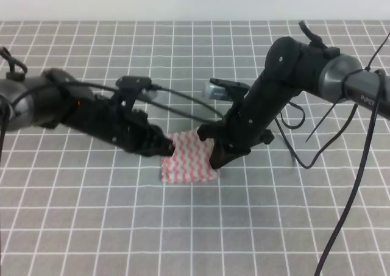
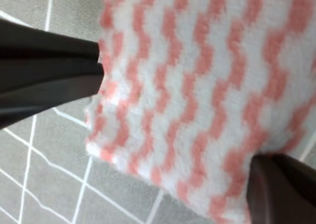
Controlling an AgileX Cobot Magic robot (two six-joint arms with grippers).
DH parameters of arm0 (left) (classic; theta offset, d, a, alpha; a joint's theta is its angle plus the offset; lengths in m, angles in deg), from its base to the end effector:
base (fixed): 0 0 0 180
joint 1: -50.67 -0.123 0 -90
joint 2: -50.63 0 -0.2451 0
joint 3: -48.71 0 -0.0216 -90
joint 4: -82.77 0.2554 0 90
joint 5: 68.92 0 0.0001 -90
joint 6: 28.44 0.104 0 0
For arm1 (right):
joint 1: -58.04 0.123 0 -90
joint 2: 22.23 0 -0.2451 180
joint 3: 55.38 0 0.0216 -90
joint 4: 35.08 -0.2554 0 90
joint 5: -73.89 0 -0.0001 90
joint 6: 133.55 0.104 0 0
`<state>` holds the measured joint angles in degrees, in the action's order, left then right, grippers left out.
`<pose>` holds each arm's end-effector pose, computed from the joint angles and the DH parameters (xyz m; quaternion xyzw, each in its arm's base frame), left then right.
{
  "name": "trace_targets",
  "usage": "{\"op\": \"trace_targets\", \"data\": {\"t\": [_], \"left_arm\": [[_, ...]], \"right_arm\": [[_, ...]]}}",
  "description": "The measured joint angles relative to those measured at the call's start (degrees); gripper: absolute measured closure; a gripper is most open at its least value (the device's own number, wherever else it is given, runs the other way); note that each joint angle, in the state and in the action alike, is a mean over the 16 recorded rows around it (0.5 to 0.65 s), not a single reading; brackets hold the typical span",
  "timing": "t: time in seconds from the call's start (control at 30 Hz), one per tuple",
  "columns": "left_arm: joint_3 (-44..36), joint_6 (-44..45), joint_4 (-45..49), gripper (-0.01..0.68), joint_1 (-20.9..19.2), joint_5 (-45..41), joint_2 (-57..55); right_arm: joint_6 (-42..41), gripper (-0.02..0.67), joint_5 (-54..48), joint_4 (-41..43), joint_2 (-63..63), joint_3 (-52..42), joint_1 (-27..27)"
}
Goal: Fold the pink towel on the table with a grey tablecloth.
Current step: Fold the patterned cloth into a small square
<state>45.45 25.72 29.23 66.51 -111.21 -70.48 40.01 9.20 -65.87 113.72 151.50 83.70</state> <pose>0.3594 -0.1605 0.1287 0.2664 0.8960 -0.2869 0.2095 0.3759 0.2340 0.1395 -0.1698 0.9529 0.2511 0.0107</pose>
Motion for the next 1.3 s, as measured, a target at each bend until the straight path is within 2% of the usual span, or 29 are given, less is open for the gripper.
{"op": "trace_targets", "data": {"t": [0.5, 0.83, 1.3], "left_arm": [[4.3, -4.9, 4.5, 0.673, 0.2, -10.5, -1.9], [4.2, -8.6, 9.6, 0.673, 0.2, -8.8, -3.4], [6.4, -9.6, 9.8, 0.673, 0.2, -5.3, -0.8]], "right_arm": [[0.0, 0.664, -0.9, -1.1, -1.4, 0.0, 0.0], [-0.1, 0.664, -1.2, -0.9, 0.5, 0.0, 0.0], [-0.1, 0.664, 0.5, -0.2, 0.2, 1.8, -0.1]]}}
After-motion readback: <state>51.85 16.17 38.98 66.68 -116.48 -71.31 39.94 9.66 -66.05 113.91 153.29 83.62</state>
